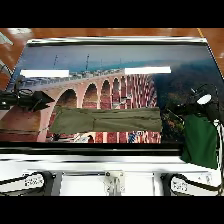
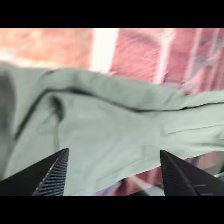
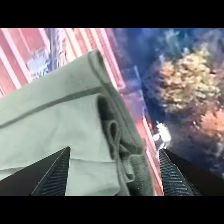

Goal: Fold the shirts.

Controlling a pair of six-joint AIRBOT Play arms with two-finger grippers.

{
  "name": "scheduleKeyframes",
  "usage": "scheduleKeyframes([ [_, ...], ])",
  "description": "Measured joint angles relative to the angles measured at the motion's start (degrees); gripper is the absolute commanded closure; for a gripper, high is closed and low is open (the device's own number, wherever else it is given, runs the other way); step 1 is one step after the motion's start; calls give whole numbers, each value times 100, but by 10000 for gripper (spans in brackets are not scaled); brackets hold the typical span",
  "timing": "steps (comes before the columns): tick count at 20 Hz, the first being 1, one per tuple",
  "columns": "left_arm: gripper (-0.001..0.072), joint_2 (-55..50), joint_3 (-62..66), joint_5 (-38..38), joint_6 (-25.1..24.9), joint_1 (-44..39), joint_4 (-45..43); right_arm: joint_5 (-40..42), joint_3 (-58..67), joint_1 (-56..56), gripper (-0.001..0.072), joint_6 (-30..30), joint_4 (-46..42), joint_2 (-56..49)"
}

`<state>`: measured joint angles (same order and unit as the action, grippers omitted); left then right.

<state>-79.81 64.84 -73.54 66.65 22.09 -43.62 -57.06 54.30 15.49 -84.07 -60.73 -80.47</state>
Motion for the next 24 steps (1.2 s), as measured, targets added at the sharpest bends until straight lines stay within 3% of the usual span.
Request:
scheduleKeyframes([
  [6, 55, 212, 140, -101, 7, -28, 579, -376, 4, -173, 34, 302, 713, -750],
  [7, 55, 225, 146, -140, 7, -52, 623, -400, 11, -236, 72, 321, 796, -822],
  [8, 55, 234, 153, -173, 7, -83, 660, -387, 15, -304, 218, 330, 855, -881],
  [9, 56, 240, 155, -199, 7, -116, 678, -321, 11, -365, 483, 334, 881, -935],
  [10, 55, 245, 157, -219, 7, -162, 702, -236, 2, -413, 633, 339, 859, -981],
  [12, 62, 249, 160, -262, 7, -291, 739, -197, 7, -479, 644, 372, 933, -1003],
  [13, 112, 251, 162, -247, 7, -369, 743, -223, 7, -498, 644, 396, 968, -997],
  [15, 351, 251, 160, -188, 11, -601, 752, -337, 9, -520, 644, 485, 1049, -835],
  [16, 522, 247, 160, -140, 11, -758, 756, -391, 9, -529, 644, 522, 1073, -664],
  [17, 638, 236, 157, -68, 11, -962, 754, -433, 9, -535, 644, 542, 1097, -437],
  [24, 661, -221, 157, 894, -4, -2935, 732, -1003, 9, -546, 644, 164, 1279, 1707],
])
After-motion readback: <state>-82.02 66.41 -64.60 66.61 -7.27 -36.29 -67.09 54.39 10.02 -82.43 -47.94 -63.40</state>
